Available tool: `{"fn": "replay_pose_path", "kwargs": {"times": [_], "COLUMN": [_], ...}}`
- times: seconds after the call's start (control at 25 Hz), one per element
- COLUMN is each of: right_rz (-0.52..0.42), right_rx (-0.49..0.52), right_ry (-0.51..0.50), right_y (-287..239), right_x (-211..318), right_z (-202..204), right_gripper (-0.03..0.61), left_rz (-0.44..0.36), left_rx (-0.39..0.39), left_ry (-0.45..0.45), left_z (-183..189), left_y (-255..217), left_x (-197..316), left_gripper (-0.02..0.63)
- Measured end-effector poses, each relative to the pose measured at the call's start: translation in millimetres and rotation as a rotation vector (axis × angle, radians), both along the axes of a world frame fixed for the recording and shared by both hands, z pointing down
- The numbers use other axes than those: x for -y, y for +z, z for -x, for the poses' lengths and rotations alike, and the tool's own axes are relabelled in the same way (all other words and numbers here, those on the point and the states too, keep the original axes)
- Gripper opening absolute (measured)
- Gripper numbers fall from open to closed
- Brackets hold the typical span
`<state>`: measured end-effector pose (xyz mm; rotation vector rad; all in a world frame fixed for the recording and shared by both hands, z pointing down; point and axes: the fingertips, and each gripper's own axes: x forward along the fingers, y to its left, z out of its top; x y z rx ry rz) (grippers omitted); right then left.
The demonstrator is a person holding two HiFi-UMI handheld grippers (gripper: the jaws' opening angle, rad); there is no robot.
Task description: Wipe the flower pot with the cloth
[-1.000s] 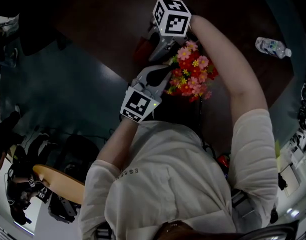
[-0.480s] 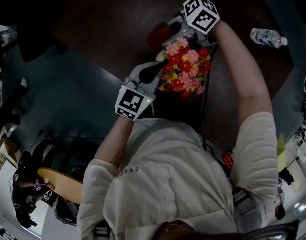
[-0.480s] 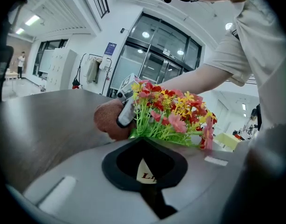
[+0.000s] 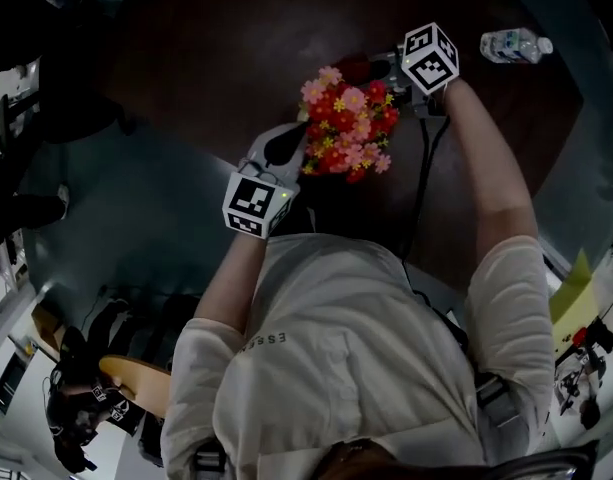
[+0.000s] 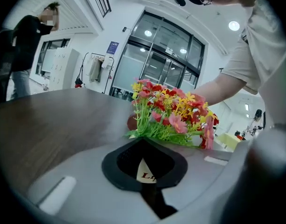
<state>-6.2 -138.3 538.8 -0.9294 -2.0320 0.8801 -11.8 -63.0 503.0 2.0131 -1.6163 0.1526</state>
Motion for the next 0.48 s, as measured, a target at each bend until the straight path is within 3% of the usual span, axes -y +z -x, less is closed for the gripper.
{"fn": "replay_pose_path", "kwargs": {"times": [0.16, 0.32, 0.48], "right_rz": [-0.072, -0.265, -0.513], "right_rx": [-0.007, 0.020, -0.007], "right_ry": [0.191, 0.596, 0.952], "right_y": [1.9, -15.1, -32.9], "right_x": [17.7, 58.0, 66.3], "right_z": [-21.9, -36.3, -79.7], "right_gripper": [0.049, 0.049, 0.049], "left_rz": [0.014, 0.007, -0.028], "left_rx": [-0.012, 0.014, 0.021], "left_ry": [0.063, 0.164, 0.261], "left_z": [-1.7, 5.2, 13.8], "left_y": [-2.1, -7.1, -12.5], "left_x": [1.9, -3.3, -14.9], "left_gripper": [0.015, 0.015, 0.015]}}
